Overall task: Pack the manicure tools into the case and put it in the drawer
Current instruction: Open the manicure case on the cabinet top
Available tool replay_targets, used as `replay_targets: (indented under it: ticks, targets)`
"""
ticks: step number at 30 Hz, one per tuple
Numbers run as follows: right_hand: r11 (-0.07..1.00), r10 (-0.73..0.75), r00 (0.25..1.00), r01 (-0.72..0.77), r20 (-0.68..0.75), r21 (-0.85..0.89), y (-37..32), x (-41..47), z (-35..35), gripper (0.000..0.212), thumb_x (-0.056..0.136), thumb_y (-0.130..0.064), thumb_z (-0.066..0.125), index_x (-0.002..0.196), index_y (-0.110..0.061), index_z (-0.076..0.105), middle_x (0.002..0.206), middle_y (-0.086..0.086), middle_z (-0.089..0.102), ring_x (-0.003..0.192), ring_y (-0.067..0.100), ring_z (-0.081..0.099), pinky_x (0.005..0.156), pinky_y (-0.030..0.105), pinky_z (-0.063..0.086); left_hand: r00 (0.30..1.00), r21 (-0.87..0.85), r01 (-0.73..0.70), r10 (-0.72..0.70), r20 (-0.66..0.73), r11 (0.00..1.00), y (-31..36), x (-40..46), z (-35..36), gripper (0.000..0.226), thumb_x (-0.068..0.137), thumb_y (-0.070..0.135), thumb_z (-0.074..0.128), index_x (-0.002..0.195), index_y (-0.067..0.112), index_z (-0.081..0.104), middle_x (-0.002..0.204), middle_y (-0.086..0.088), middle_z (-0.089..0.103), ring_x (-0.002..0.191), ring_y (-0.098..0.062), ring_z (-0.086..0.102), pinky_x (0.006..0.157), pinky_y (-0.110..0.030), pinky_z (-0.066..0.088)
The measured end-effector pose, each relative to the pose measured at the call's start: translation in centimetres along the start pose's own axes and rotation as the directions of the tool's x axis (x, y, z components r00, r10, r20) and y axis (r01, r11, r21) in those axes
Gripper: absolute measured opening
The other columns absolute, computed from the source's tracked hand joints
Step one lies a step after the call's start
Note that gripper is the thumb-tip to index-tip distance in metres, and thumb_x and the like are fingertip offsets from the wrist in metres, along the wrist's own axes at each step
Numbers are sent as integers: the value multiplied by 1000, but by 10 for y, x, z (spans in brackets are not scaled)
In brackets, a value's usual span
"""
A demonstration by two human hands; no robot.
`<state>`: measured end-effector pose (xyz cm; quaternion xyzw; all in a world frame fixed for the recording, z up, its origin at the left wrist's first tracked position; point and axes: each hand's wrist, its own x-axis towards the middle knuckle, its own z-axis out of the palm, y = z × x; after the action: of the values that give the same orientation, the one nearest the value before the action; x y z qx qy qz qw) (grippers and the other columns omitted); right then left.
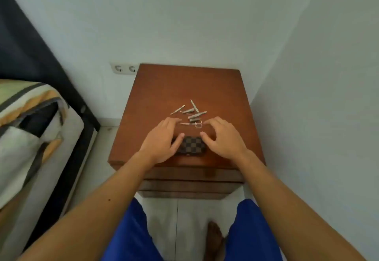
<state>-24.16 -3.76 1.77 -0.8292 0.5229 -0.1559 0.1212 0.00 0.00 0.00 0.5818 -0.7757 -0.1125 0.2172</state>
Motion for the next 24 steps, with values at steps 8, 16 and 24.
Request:
replay_targets:
  ticks: [8, 16, 24]
  targets:
    - [999, -44, 998, 44, 39, -6, -8, -49, 25, 57, 90, -55, 62, 137, -25, 57, 136, -7, 57, 123, 16, 51, 99, 36, 47, 997, -98, 61, -57, 47, 993, 9, -42, 17, 68, 95, 39, 76, 150, 14, 45, 144, -4, 51, 130, -21, 51, 112, -37, 46]
    - [995, -48, 997, 42, 67, 96, -4, -52, 28, 51, 88, -52, 72, 131, -27, 61, 138, -12, 60, 130, 10, 48, 108, 37, 45, 986, -163, 151, -136, 99, 975, -5, -42, 14, 71, 84, 39, 88, 144, 20, 54, 136, 5, 54, 123, -12, 50, 108, -35, 49]
    - [968, 8, 997, -27, 76, 251, 4, -33, 22, 33, 93, -56, 61, 114, -31, 68, 108, -17, 69, 102, 5, 61, 92, 33, 54, 947, -218, 305, -270, 175, 927, -12, -31, 13, 71, 74, 39, 96, 133, 24, 59, 117, 11, 56, 106, -13, 55, 89, -29, 50]
